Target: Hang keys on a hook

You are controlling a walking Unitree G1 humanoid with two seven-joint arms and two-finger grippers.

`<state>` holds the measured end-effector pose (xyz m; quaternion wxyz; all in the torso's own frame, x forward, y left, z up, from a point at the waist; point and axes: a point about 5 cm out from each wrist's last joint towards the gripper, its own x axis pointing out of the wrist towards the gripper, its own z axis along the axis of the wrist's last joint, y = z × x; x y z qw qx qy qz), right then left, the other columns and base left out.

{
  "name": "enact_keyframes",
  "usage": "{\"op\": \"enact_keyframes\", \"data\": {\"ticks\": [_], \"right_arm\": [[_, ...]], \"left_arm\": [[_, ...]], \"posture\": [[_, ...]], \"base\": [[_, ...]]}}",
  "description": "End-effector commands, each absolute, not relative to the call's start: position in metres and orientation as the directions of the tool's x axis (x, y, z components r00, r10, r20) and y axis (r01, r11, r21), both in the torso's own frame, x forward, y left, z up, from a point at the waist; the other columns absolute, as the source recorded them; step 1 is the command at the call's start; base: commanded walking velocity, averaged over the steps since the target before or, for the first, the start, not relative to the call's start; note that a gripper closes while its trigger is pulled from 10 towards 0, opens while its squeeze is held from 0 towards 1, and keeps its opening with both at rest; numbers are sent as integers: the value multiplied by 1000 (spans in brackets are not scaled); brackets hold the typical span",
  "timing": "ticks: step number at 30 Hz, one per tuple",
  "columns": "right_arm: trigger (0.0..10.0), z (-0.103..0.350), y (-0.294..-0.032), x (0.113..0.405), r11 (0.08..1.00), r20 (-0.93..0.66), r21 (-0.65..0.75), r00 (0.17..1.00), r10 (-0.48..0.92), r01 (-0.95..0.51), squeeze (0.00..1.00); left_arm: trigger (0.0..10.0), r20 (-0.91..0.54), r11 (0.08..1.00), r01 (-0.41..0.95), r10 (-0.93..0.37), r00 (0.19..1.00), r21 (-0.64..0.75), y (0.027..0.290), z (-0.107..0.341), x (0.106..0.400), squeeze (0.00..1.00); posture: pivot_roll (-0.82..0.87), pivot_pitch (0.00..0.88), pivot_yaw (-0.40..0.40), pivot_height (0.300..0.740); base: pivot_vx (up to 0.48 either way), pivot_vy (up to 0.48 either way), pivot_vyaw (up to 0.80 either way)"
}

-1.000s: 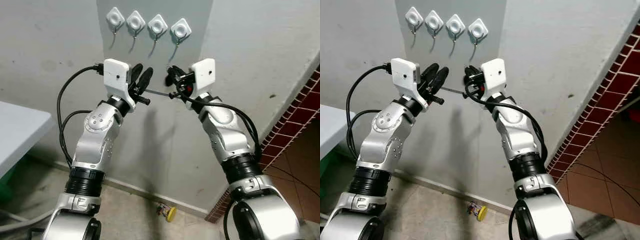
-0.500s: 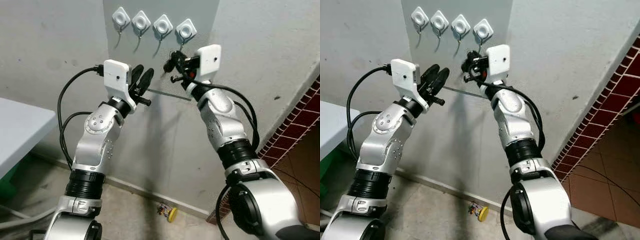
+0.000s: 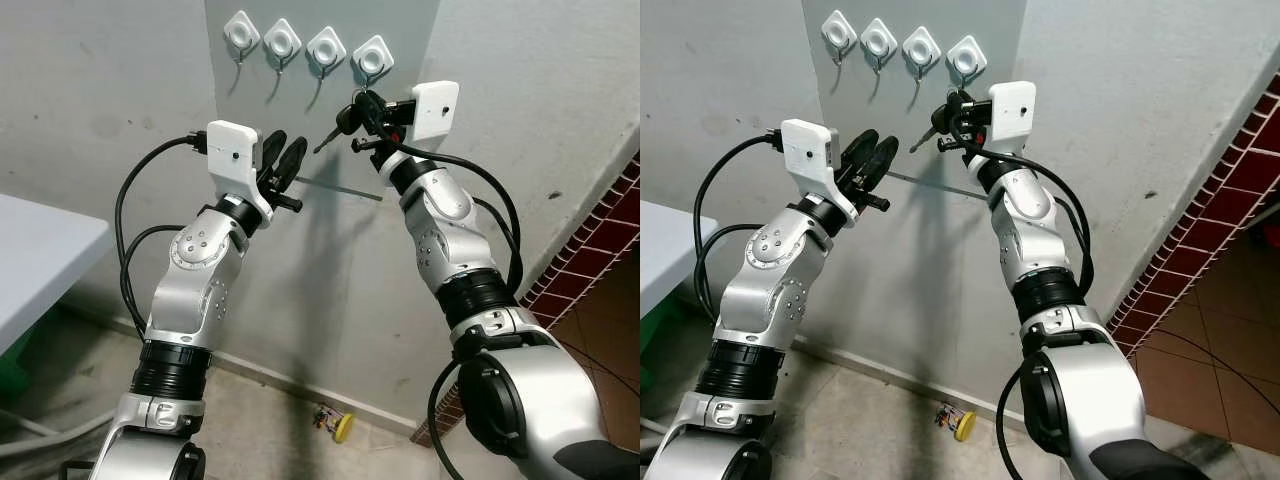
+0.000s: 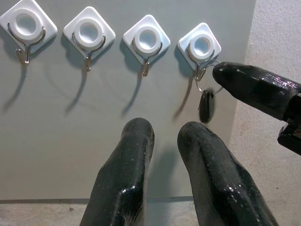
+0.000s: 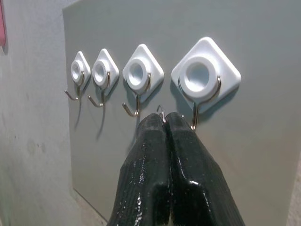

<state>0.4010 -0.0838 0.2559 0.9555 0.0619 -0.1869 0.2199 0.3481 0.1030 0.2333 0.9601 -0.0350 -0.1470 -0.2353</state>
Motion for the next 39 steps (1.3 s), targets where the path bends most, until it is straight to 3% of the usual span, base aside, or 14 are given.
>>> {"op": "enact_keyframes", "data": {"ticks": [1,12,25,35,36,37,39], "right_arm": [[10000,267,-86,403,900,408,35,828,384,-435,0],[10000,273,-87,408,912,403,100,854,329,-398,0],[10000,269,-88,415,863,310,326,906,288,-386,0],[10000,267,-87,413,831,334,365,892,304,-420,0],[10000,265,-87,413,824,320,384,897,304,-416,737],[10000,265,-87,413,825,321,383,897,303,-415,1000],[10000,263,-88,412,828,325,374,896,304,-417,1000]], "left_arm": [[10000,306,885,465,-445,842,6,102,236,346,0],[10000,306,887,461,-440,844,5,103,236,345,0],[10000,304,891,454,-433,848,3,104,237,345,0],[10000,303,892,451,-430,850,1,104,237,344,0],[10000,302,893,449,-429,852,1,105,237,345,0],[10000,302,894,448,-428,852,1,105,237,345,0],[10000,301,895,445,-425,854,1,105,236,344,0]], "posture": [[-25,0,-65,740],[-23,0,-64,740],[-21,0,-69,740],[-19,1,-69,740],[-18,1,-69,740],[-17,1,-68,740],[-15,0,-69,740]], "base": [[0,0,0],[0,0,0],[0,0,0],[0,0,0],[0,0,0],[0,0,0],[0,0,0]]}}
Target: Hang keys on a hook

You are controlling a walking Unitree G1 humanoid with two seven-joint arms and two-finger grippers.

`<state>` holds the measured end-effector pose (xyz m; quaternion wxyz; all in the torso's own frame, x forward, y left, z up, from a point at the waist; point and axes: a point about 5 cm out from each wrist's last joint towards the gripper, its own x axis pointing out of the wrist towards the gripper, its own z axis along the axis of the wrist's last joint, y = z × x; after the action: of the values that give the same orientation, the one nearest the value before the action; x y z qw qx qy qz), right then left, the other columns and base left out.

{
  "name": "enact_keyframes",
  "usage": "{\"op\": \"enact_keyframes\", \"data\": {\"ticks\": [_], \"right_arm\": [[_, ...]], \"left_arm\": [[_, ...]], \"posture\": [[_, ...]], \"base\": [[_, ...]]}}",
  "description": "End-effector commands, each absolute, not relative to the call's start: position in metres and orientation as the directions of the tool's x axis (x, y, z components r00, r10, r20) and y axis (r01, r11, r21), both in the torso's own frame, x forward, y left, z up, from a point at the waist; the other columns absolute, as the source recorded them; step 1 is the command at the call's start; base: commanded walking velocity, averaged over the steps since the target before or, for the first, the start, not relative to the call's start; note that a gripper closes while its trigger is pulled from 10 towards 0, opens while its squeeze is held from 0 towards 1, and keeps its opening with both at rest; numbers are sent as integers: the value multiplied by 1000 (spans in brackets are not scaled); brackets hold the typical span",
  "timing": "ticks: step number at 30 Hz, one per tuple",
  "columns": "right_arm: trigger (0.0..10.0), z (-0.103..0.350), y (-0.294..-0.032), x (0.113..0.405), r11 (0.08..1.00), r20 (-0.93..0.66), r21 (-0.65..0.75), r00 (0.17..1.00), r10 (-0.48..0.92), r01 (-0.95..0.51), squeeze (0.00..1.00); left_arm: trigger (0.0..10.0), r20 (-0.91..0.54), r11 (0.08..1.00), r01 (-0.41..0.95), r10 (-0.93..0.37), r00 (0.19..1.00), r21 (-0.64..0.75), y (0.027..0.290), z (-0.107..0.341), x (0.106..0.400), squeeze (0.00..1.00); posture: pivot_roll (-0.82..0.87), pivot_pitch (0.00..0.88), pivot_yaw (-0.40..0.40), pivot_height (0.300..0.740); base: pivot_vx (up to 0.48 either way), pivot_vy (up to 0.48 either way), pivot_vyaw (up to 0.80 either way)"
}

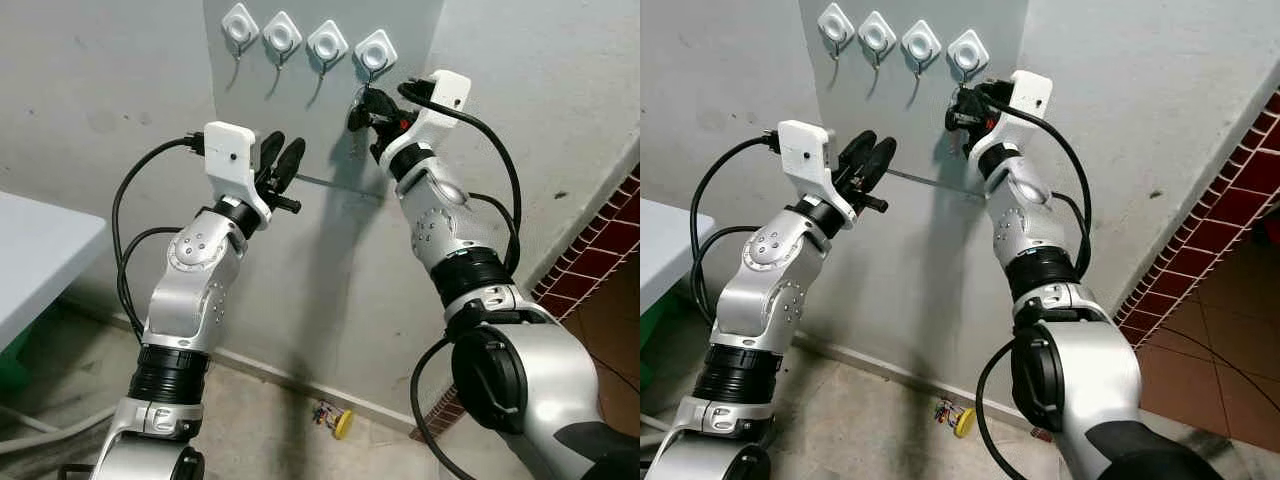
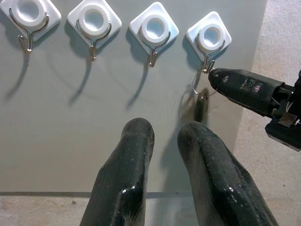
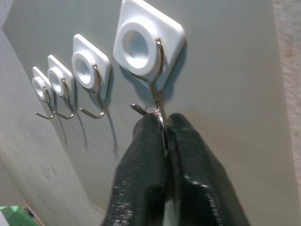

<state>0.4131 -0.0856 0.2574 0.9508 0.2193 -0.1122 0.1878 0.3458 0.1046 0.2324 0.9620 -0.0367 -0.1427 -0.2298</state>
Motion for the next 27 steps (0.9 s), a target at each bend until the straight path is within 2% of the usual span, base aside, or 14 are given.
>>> {"op": "enact_keyframes", "data": {"ticks": [1,9,17,23,26,27], "right_arm": [[10000,263,-88,412,828,325,374,896,304,-417,1000],[10000,243,-92,402,826,360,326,868,341,-460,1000],[10000,205,-102,384,843,333,278,870,365,-460,1000],[10000,163,-114,365,880,260,207,891,372,-428,1000],[10000,123,-126,349,908,165,170,919,357,-383,1000],[10000,101,-132,342,926,80,147,937,340,-349,1000]], "left_arm": [[10000,301,895,445,-425,854,1,105,236,344,0],[10000,286,909,416,-398,872,-1,109,227,343,0],[10000,211,931,361,-342,916,-55,119,199,343,0],[10000,129,939,331,-318,939,-98,121,164,340,0],[10000,36,948,309,-307,951,-83,124,128,336,0],[10000,-33,951,283,-289,957,-122,127,109,334,0]], "posture": [[-15,0,-69,740],[-13,0,-64,740],[-30,0,-51,740],[-40,0,-45,740],[-43,0,-42,740],[-51,0,-38,740]], "base": [[0,0,0],[0,0,0],[0,0,0],[0,0,0],[0,0,0],[0,0,0]]}}
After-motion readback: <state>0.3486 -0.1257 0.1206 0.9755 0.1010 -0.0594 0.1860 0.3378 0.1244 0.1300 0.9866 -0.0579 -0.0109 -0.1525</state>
